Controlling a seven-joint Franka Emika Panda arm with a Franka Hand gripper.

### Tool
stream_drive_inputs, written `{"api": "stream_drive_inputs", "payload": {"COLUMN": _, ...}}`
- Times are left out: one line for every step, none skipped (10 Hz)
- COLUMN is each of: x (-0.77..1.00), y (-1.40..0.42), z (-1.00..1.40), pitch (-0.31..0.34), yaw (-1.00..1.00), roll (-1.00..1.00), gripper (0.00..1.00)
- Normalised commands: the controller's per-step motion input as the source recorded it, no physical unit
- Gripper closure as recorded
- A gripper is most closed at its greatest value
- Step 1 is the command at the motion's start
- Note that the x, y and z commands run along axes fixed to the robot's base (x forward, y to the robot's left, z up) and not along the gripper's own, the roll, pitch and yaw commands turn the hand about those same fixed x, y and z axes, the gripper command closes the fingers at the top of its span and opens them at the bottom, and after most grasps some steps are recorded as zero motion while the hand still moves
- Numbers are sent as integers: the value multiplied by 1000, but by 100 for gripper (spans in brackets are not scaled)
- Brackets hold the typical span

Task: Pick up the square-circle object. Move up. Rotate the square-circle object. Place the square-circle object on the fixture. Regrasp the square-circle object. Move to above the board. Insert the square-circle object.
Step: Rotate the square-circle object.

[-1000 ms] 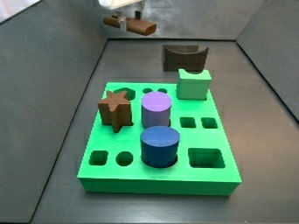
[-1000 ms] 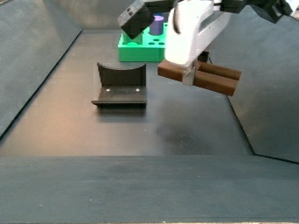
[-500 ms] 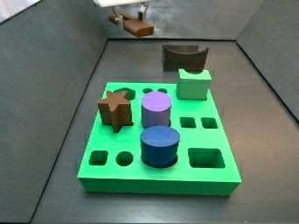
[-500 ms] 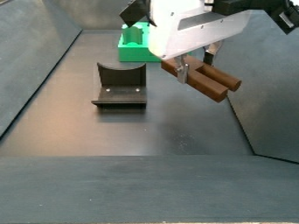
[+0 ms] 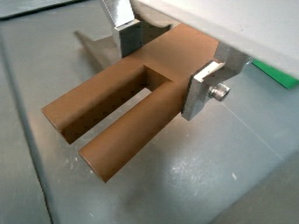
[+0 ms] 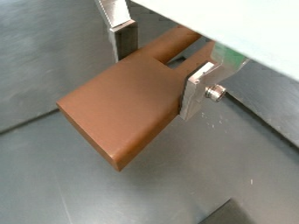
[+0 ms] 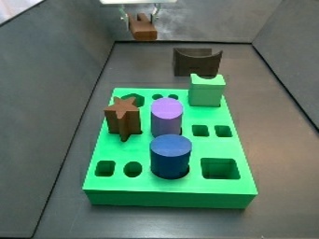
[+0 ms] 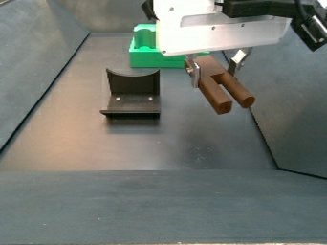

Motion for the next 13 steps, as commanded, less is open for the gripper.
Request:
{"api": "stream_drive_inputs", "payload": {"x": 11, "y": 20, "z": -19, "pitch": -27, "yaw": -810, "roll": -34, "gripper": 100}}
{"api": "stream_drive_inputs", "payload": {"x": 11, "y": 20, "z": -19, "pitch": -27, "yaw": -588, "roll": -34, "gripper": 100}}
{"api": "stream_drive_inputs", "payload": {"x": 10, "y": 20, "z": -19, "pitch": -26, "yaw": -305, "roll": -34, "gripper": 100}}
{"api": "stream_drive_inputs", "payload": {"x": 9, "y": 20, "z": -19, "pitch": -25, "yaw": -232, "roll": -34, "gripper": 100}}
{"api": "stream_drive_inputs", "payload": {"x": 0, "y": 0, "z": -1000, "pitch": 0, "yaw": 0, "roll": 0, "gripper": 100}}
{"api": "stream_drive_inputs", "payload": {"x": 5, "y": 1, "z": -1000, "pitch": -6, "yaw": 17, "roll": 1, "gripper": 100}}
{"api": "stream_drive_inputs", "payload": {"x": 18, "y": 3, "z": -1000, "pitch": -15, "yaw": 18, "roll": 1, "gripper": 100}}
{"api": "stream_drive_inputs", "payload": {"x": 25, "y": 3, "z": -1000, "pitch": -20, "yaw": 17, "roll": -2, "gripper": 100}}
{"api": "stream_drive_inputs", "payload": {"x": 34, "y": 3, "z": -1000, "pitch": -17, "yaw": 13, "roll": -7, "gripper": 100}}
{"api": "stream_drive_inputs", "payload": {"x": 41, "y": 4, "z": -919, "pitch": -13, "yaw": 10, "roll": -12, "gripper": 100}}
{"api": "stream_drive_inputs", "payload": {"x": 48, "y": 5, "z": -710, "pitch": -10, "yaw": 9, "roll": -18, "gripper": 100}}
{"api": "stream_drive_inputs", "payload": {"x": 50, "y": 6, "z": -562, "pitch": -7, "yaw": 9, "roll": -22, "gripper": 100}}
{"api": "stream_drive_inputs", "payload": {"x": 44, "y": 4, "z": -328, "pitch": -9, "yaw": 10, "roll": -26, "gripper": 100}}
